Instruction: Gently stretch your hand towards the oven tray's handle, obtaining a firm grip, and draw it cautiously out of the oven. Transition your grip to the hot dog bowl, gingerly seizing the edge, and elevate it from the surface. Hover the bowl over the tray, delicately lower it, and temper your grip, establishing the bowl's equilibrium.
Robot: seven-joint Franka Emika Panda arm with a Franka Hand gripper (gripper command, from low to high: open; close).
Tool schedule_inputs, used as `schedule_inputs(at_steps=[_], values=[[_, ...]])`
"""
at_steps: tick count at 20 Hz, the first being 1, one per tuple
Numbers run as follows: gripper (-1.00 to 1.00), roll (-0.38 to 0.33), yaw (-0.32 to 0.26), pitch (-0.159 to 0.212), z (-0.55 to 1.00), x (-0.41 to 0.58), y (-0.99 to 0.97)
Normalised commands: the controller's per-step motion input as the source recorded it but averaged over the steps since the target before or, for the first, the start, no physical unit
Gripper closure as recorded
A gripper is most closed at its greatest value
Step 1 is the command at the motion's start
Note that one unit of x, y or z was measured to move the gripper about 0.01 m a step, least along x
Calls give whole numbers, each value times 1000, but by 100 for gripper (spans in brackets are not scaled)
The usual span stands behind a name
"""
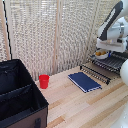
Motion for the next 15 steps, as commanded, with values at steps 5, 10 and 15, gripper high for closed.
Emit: schedule_inputs(at_steps=[5,10,15], values=[[-100,2,-20,2,101,0,-6],[-100,3,-58,12,517,0,2],[-100,42,-153,54,867,-30,10]])
